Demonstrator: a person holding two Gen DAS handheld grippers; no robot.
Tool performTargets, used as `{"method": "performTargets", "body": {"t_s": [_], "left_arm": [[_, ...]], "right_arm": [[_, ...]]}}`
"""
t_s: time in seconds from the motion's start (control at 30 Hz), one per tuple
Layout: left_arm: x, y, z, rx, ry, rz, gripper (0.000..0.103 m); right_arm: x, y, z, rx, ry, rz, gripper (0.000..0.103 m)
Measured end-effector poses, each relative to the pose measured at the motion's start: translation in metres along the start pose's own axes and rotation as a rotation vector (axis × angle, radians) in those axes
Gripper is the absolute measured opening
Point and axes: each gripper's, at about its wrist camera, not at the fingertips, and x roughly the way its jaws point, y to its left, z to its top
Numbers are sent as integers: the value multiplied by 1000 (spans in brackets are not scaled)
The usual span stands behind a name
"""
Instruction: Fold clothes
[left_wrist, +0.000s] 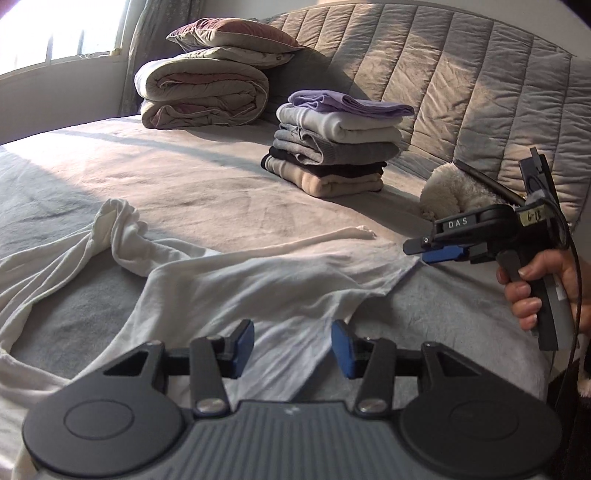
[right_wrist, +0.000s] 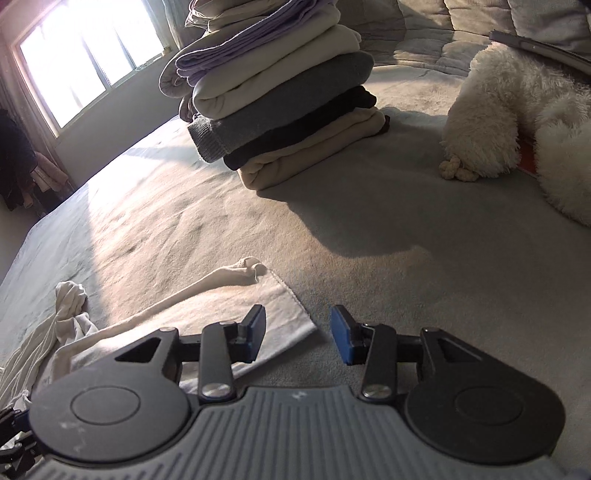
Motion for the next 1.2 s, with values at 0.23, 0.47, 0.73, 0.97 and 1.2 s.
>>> {"method": "performTargets", "body": {"t_s": [0.23, 0.47, 0.73, 0.97, 1.2], "left_arm": [[17, -30, -11, 178, 41, 127, 47], [10, -50, -8, 236, 37, 172, 2], [-25, -62, -1, 150, 46, 20, 0], [-28, -86, -9, 171, 134, -67, 0], [2, -108, 22, 240, 141, -63, 22]], "right_arm": [[13, 22, -15, -190, -56, -74, 19], [5, 15, -14, -205, -88, -59, 2], [-30, -7, -13, -183, -107, -66, 2], [-59, -37, -29, -144, -89, -62, 2], [-64, -58, -42, -101, -56, -41, 2]]}}
